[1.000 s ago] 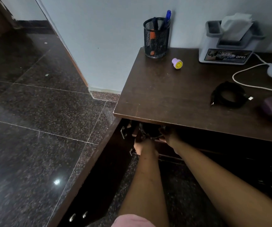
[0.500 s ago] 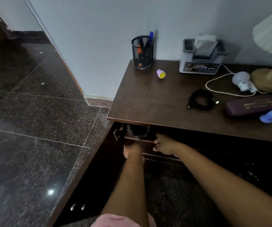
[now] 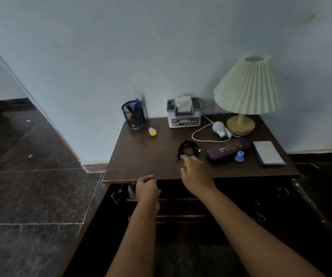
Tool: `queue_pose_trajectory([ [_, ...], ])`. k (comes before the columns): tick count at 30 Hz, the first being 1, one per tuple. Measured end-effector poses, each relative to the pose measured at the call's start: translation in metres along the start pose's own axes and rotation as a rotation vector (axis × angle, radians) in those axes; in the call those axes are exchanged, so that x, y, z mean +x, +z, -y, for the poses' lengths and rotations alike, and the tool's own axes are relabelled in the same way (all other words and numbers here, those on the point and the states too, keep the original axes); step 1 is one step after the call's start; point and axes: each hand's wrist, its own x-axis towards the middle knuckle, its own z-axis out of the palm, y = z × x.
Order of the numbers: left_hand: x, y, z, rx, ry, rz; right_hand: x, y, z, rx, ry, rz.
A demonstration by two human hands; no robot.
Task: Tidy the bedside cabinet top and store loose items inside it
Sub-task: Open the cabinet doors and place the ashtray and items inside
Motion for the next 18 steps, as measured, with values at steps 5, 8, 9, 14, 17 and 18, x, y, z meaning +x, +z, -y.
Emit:
queue_pose_trajectory([
  [5,-0.011,0.015,0.009,-0.010,-0.087,0.127,0.006,0.012,-0.029,-0.276,0.111,0.066],
  [8,-0.004,0.016,0.019,-0.016,-0.132,0.154,0.019,0.020,-0.034,-0.327,0.080,-0.005],
  [9,0.000,0.016,0.020,-0.011,-0.134,0.149,0.024,0.022,-0.035,-0.347,0.070,-0.029],
  [14,0.017,-0.002,0.019,-0.079,-0.180,0.131,0.030,0.026,-0.030,-0.361,0.049,-0.102],
  [17,0.022,-0.018,0.022,-0.137,-0.266,0.192,0.020,0.027,-0.026,-0.242,-0.068,-0.062],
  [18,0.024,-0.022,0.023,-0.154,-0.283,0.214,0.015,0.027,-0.023,-0.164,-0.110,-0.032],
])
